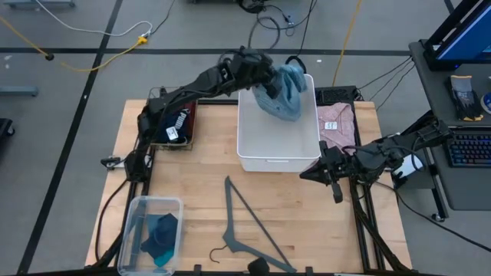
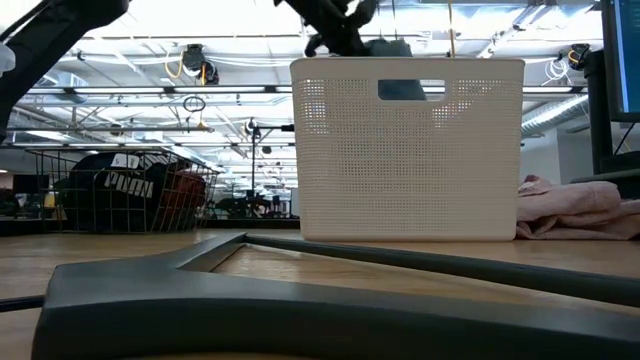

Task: Pick & Place Cloths
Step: Put the blue polo shirt into the white laundry bin, then put the pink polo shirt into the white laundry bin

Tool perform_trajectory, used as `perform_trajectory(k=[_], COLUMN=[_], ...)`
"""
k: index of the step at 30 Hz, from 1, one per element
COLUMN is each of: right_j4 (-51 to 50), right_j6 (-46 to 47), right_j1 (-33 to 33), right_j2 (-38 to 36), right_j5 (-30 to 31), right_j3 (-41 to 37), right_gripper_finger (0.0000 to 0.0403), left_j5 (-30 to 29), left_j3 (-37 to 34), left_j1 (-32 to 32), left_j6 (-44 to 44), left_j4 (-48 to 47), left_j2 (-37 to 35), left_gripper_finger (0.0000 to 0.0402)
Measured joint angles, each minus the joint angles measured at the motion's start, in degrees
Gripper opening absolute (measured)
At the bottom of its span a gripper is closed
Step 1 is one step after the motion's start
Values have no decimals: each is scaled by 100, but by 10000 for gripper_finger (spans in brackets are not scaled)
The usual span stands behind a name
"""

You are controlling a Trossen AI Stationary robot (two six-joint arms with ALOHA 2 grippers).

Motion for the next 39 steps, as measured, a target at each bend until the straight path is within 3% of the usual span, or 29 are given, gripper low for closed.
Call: perform_trajectory(k=[7,17,26,39], right_j4=[-5,-41,-85,-86], right_j6=[-15,-109,-129,-107], right_j1=[0,0,0,0], right_j2=[0,0,-7,-7], right_j5=[0,-27,-44,-66], right_j3=[0,2,2,2], right_gripper_finger=[0,0,0,0], left_j5=[432,1086,2486,4435], left_j3=[-11,4,-4,-4], left_j1=[-350,-726,-763,-609], left_j6=[-72,-366,-824,-1176], left_j4=[-960,-1590,-2415,-3024], left_j2=[341,645,653,651], left_gripper_finger=[0,0,6,93])
